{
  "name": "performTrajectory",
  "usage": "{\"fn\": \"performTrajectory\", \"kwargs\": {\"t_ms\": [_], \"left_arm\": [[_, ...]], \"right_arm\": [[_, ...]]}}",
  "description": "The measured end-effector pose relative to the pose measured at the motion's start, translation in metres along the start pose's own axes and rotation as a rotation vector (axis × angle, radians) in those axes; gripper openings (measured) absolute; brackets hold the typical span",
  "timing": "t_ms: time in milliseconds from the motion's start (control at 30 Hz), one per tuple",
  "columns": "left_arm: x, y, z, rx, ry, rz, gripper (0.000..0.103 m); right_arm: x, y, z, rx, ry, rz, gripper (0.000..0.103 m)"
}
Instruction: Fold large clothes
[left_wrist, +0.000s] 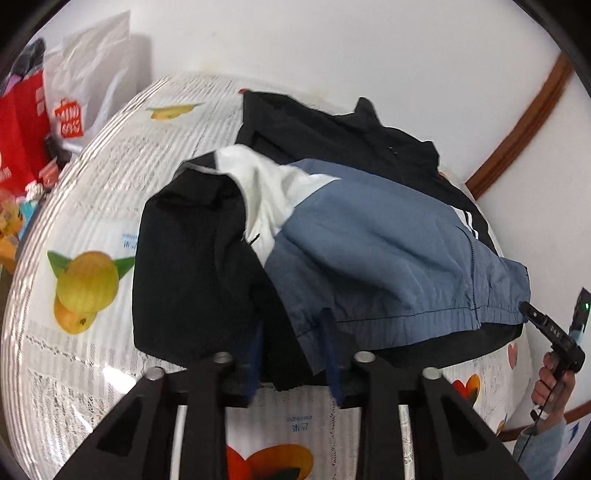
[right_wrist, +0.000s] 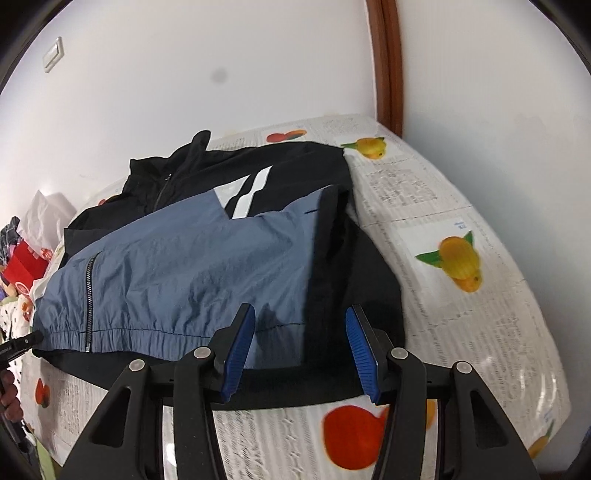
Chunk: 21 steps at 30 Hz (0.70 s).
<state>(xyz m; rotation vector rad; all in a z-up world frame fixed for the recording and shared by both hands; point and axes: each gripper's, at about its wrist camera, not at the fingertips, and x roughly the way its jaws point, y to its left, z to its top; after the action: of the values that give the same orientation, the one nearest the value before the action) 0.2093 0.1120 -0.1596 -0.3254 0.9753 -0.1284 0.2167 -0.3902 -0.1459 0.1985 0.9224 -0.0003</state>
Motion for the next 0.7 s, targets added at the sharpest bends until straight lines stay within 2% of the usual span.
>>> {"fn": "performTrajectory", "kwargs": {"t_ms": [67,200,233,300,500,700], "left_arm": [[-0.006,-0.006,0.002,0.027,-0.021,0.000,0.019],[-0.025,-0.014,0.013,0.061,-0.089,-0.022,0.017],[-0.029,-0.015,0.016,0.064,-0.106,-0.031,0.016],[-0.037,-0.018,0.024,0.080,-0.143,-0.037,0.016],[-0.038,-0.021,0.057,0.082,-0.194,-0.034,0.015],[-0.020,-0.024,0.094,0.079,-0.204,-0.026,0.015]], "right_arm": [[0.005,0.006,0.000,-0.015,0.010,-0.001,0.049],[0.019,0.017,0.002,-0.058,0.049,-0.093,0.023],[0.017,0.016,0.004,-0.043,0.043,-0.068,0.015],[0.009,0.019,0.010,-0.045,0.020,-0.016,0.012],[-0.022,0.027,0.041,-0.049,-0.139,0.087,0.011],[-0.010,0.029,0.080,-0.006,-0.191,0.121,0.011]]}}
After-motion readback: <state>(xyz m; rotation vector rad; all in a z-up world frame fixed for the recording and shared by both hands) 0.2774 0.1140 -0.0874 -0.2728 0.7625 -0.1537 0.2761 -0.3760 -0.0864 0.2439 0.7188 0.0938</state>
